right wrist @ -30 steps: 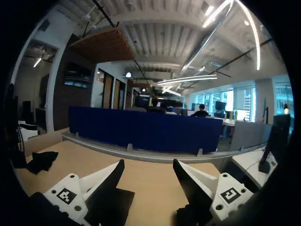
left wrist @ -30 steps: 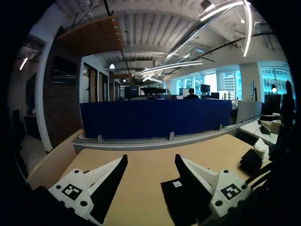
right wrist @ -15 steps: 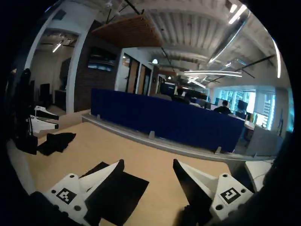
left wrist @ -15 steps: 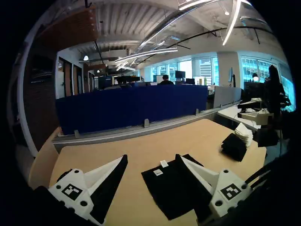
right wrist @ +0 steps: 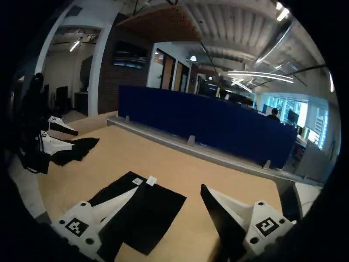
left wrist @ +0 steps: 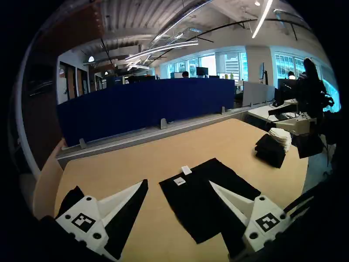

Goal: Fold towel

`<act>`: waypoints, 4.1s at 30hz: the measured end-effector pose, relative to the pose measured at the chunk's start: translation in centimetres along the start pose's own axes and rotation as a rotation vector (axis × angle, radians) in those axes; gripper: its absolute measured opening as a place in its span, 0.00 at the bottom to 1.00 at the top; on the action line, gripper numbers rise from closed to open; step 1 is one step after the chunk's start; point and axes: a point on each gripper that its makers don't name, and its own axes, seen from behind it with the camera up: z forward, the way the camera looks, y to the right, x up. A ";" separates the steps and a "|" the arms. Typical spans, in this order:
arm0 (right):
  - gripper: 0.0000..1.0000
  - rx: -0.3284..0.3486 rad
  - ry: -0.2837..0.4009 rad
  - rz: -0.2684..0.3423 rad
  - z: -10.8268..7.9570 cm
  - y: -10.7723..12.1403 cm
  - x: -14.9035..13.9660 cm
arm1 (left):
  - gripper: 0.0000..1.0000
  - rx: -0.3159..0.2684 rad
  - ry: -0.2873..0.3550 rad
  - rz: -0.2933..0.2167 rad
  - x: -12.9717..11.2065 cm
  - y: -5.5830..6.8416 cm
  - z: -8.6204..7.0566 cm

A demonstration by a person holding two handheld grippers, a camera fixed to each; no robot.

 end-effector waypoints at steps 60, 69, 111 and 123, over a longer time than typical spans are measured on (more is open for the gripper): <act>1.00 0.172 -0.446 -0.014 2.6 -5.9 -26.1 | 0.93 -0.173 -0.471 0.029 -23.2 6.8 3.7; 0.96 0.184 -0.470 -0.020 2.4 -6.3 -27.2 | 0.93 -0.185 -0.494 0.041 -24.0 7.0 4.1; 0.20 0.217 -0.502 0.047 2.7 -6.9 -28.4 | 0.34 -0.149 -0.533 0.052 -23.9 6.9 4.6; 0.16 0.232 -0.502 0.043 2.7 -7.2 -28.2 | 0.13 -0.141 -0.541 0.072 -24.0 6.9 4.9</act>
